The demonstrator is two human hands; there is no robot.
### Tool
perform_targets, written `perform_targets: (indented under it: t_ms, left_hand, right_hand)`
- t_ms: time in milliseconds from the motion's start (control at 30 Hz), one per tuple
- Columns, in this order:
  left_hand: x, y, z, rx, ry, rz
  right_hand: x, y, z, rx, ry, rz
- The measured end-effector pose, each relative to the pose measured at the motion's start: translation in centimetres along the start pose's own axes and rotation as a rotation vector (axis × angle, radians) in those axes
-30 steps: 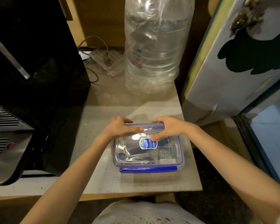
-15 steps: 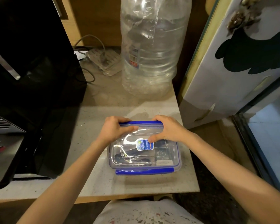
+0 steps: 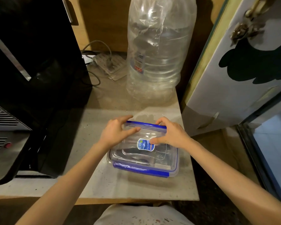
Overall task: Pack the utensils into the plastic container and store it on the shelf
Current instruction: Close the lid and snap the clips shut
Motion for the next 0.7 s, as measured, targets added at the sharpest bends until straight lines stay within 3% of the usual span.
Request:
perform_targets:
  t_ms: [133, 333, 533, 700]
  left_hand:
    - [0.2, 0.6, 0.5, 0.012, -0.016, -0.002]
    - [0.3, 1.8, 2.1, -0.093, 0.068, 0.051]
    - [1.8, 3.5, 1.5, 0.003, 0.171, 0.274]
    - [3.8, 4.1, 1.5, 0.073, 0.219, 0.372]
  right_hand:
    - [-0.8, 0.3, -0.3, 0.051, 0.177, -0.086]
    - [-0.7, 0.6, -0.4, 0.276, 0.393, -0.195]
    - [-0.8, 1.2, -0.8, 0.271, 0.168, -0.207]
    - [-1.2, 1.8, -2.0, 0.278, -0.206, -0.244]
Point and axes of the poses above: each hand's wrist, its own y-axis away from the middle knuckle, its own x-axis out of the palm, z = x × y, the point moved 4 cm from there along -y, towards the middle knuckle, and after that the axes turned 7 degrees about -x, right-handed, at the moved point
